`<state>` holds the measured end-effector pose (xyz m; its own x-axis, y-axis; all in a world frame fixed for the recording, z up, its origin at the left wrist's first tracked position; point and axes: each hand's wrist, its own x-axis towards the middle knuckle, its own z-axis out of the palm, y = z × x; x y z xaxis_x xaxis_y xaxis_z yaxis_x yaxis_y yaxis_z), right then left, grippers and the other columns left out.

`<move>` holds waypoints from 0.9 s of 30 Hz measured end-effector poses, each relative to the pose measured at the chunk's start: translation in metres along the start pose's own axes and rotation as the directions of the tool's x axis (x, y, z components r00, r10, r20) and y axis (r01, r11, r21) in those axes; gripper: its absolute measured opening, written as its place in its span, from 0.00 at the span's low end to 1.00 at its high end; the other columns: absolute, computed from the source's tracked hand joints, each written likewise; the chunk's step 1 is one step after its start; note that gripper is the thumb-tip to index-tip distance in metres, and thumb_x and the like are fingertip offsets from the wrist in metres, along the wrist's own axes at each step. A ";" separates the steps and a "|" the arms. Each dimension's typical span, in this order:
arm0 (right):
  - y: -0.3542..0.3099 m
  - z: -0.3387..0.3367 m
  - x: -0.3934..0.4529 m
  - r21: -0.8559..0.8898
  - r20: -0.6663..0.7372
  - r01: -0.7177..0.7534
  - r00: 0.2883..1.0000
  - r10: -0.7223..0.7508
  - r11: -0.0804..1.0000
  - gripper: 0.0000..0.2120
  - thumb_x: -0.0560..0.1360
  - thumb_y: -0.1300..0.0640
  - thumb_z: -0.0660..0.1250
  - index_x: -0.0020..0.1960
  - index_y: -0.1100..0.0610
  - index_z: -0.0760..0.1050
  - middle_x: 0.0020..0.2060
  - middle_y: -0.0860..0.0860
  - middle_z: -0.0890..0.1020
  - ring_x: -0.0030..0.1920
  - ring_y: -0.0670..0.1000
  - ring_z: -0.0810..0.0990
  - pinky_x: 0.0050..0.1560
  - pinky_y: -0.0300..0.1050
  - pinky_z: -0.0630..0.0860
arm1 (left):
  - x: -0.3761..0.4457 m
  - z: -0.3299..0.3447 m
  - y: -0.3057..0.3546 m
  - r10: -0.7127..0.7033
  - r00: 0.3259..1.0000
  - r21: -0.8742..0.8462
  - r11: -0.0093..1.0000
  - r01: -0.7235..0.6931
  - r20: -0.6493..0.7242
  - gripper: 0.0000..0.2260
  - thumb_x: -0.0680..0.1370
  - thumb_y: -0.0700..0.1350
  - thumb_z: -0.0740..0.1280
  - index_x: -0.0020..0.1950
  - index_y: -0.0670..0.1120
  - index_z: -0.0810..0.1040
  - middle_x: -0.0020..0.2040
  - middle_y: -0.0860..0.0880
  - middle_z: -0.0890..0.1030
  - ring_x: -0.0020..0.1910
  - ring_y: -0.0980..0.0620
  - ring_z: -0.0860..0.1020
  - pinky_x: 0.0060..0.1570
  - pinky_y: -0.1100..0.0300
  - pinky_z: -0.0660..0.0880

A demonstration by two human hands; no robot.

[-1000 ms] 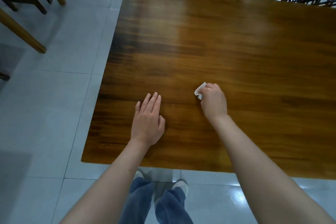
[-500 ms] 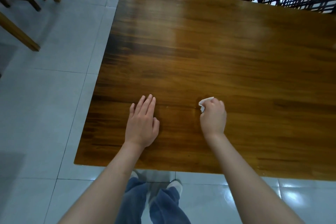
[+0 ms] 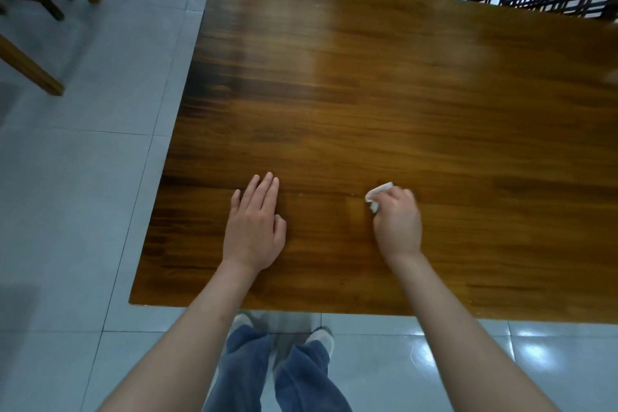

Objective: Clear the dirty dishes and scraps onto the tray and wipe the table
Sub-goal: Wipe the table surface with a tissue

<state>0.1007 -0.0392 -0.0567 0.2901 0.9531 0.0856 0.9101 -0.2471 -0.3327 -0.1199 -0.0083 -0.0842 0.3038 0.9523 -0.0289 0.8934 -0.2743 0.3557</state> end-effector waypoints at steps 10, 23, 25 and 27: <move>0.013 0.007 0.020 -0.032 -0.111 -0.348 0.933 0.343 0.937 0.14 0.74 0.73 0.60 0.53 0.63 0.80 0.51 0.59 0.81 0.53 0.58 0.75 0.42 0.42 0.67 | 0.001 0.002 -0.001 0.002 1.000 -0.021 1.000 -0.003 -0.016 0.25 0.77 0.49 0.53 0.74 0.45 0.62 0.73 0.47 0.65 0.74 0.48 0.58 0.71 0.49 0.50; -0.059 0.009 -0.059 0.030 0.150 -0.085 0.985 0.080 0.996 0.12 0.71 0.72 0.64 0.51 0.62 0.81 0.47 0.56 0.81 0.48 0.56 0.77 0.41 0.45 0.76 | -0.007 -0.007 0.002 0.020 0.999 0.036 0.999 -0.022 0.041 0.24 0.79 0.47 0.56 0.75 0.46 0.59 0.75 0.48 0.60 0.75 0.50 0.54 0.71 0.53 0.45; -0.058 0.001 -0.054 0.040 0.197 -0.129 0.973 0.119 0.991 0.16 0.75 0.69 0.58 0.56 0.58 0.79 0.53 0.53 0.80 0.55 0.53 0.74 0.50 0.44 0.73 | -0.012 -0.017 0.004 0.062 0.998 0.035 0.997 -0.063 0.029 0.23 0.79 0.47 0.57 0.74 0.46 0.61 0.75 0.48 0.61 0.75 0.49 0.55 0.71 0.52 0.45; -0.067 -0.014 -0.051 0.101 0.150 -0.150 0.980 0.134 0.984 0.16 0.75 0.69 0.59 0.56 0.57 0.80 0.52 0.52 0.80 0.54 0.52 0.74 0.51 0.43 0.73 | -0.017 -0.033 0.011 0.111 0.994 -0.003 0.994 -0.111 -0.011 0.22 0.78 0.46 0.59 0.73 0.46 0.64 0.74 0.48 0.64 0.75 0.48 0.57 0.70 0.51 0.46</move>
<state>0.0290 -0.0733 -0.0259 0.3618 0.9267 -0.1016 0.8219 -0.3685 -0.4345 -0.1259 -0.0227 -0.0491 0.3977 0.9173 0.0210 0.8532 -0.3781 0.3594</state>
